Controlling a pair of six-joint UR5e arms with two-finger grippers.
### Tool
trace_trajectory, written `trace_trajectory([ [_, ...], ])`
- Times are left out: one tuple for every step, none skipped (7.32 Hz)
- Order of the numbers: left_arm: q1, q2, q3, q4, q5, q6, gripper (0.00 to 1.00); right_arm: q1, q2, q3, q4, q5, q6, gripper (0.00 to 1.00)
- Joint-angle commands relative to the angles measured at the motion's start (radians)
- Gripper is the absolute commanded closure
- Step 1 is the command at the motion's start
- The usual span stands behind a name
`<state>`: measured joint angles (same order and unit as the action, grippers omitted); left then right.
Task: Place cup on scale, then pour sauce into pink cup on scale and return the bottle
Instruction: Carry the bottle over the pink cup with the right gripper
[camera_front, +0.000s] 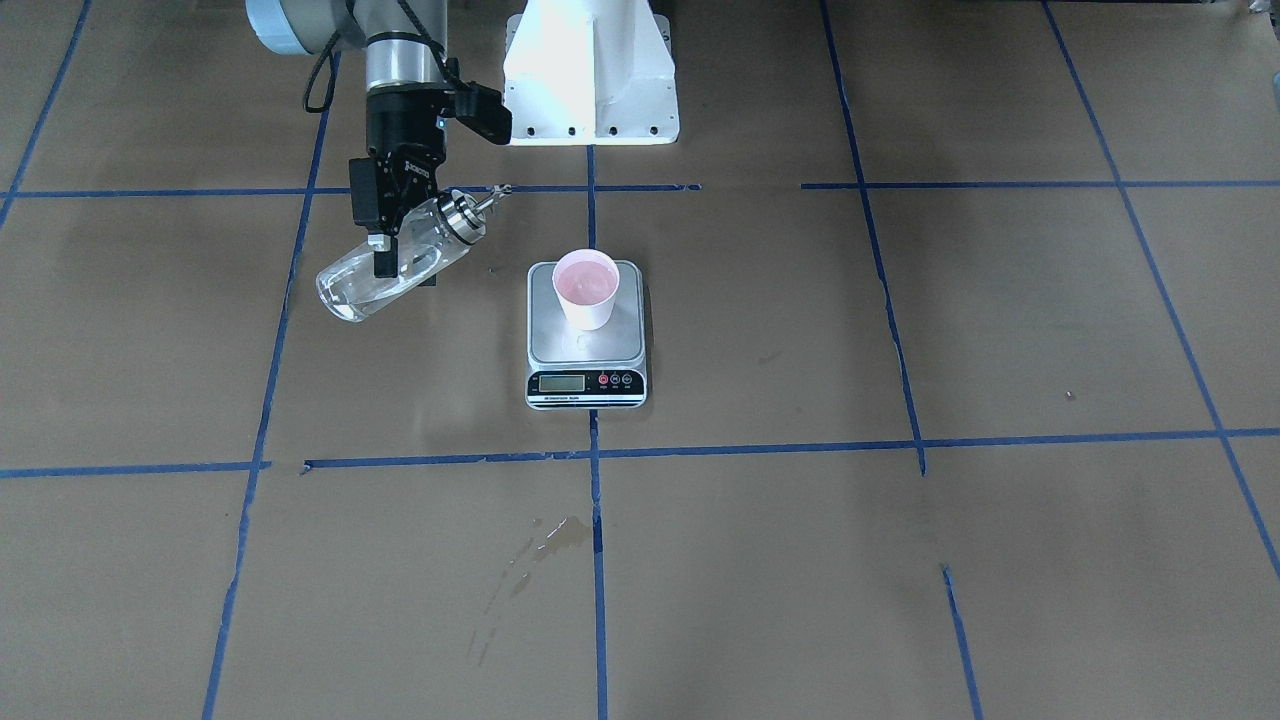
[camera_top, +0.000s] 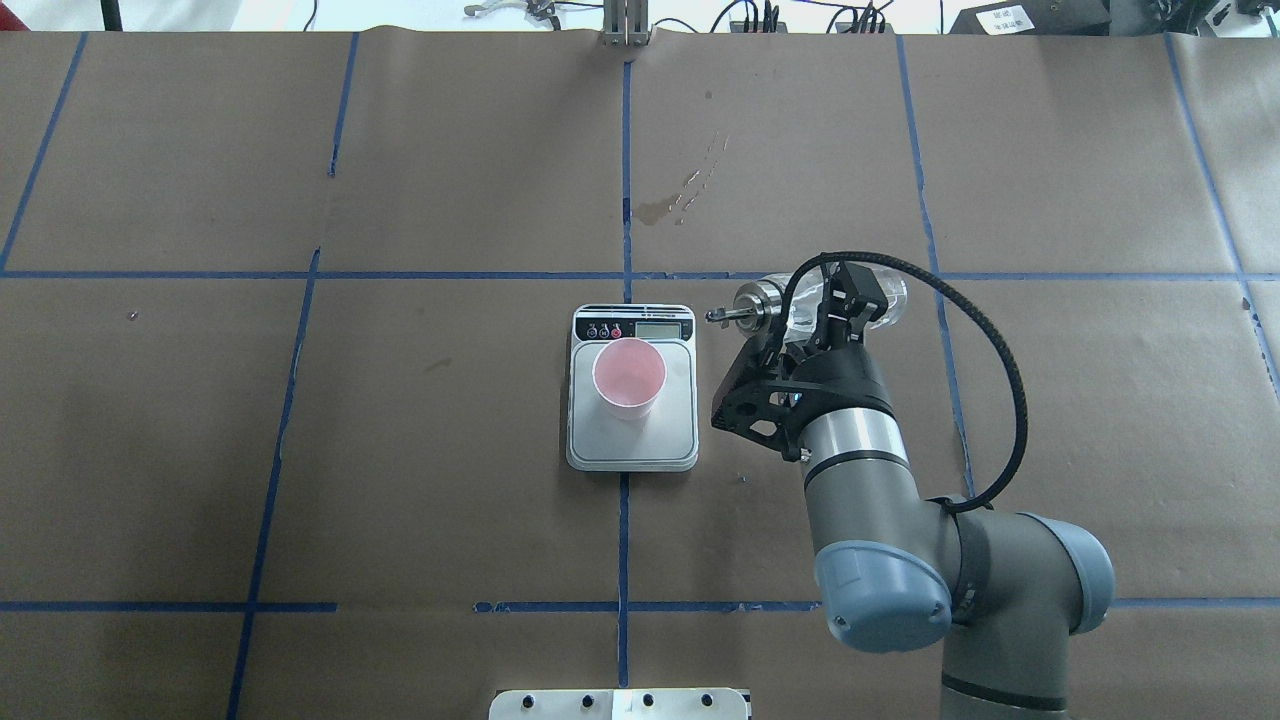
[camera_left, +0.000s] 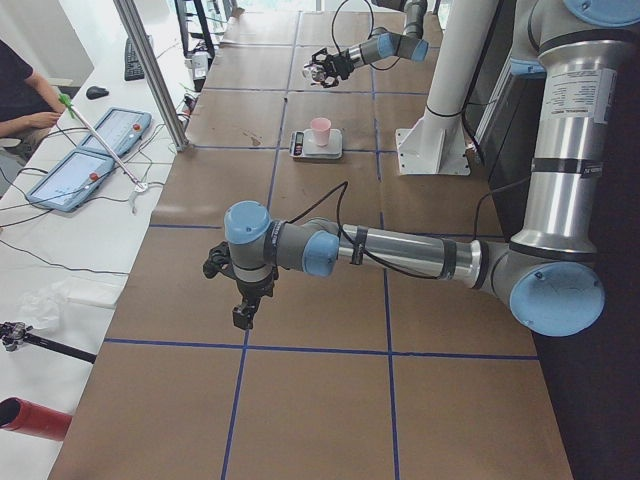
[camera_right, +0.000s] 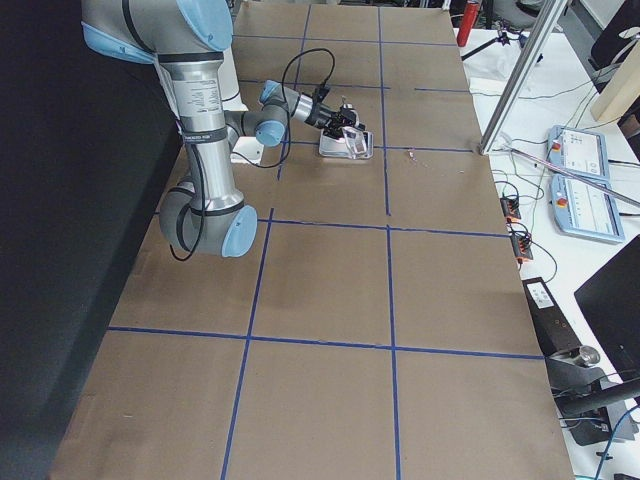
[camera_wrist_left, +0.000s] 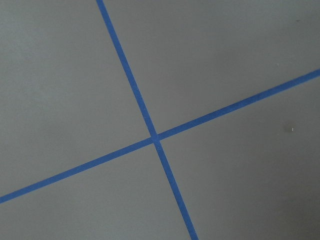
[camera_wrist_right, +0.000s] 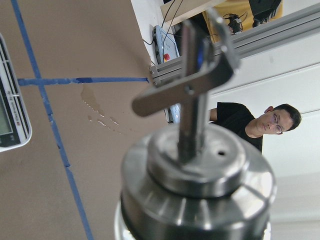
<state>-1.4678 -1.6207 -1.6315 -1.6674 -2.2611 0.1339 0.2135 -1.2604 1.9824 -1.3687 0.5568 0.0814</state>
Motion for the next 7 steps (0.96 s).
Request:
trace_trajectory([
  [0.0,0.004,0.044,-0.085,-0.002,-0.083,0.0,-0.029,0.028,-0.023,-0.105,-0.06,-0.047,1.0],
  [0.0,0.027,0.048,-0.136,0.0,-0.083,0.0,-0.039,0.054,-0.036,-0.18,-0.124,-0.095,1.0],
  [0.001,0.053,0.05,-0.182,0.0,-0.083,0.0,-0.042,0.108,-0.068,-0.206,-0.149,-0.098,1.0],
  [0.001,0.056,0.051,-0.199,0.0,-0.085,0.0,-0.042,0.133,-0.098,-0.213,-0.15,-0.1,1.0],
  [0.001,0.056,0.051,-0.199,0.0,-0.085,0.0,-0.04,0.134,-0.111,-0.213,-0.166,-0.115,1.0],
  [0.001,0.056,0.051,-0.199,0.0,-0.085,0.0,-0.037,0.134,-0.117,-0.213,-0.185,-0.152,1.0],
  [0.001,0.056,0.05,-0.199,0.0,-0.085,0.0,-0.03,0.136,-0.125,-0.213,-0.187,-0.153,1.0],
])
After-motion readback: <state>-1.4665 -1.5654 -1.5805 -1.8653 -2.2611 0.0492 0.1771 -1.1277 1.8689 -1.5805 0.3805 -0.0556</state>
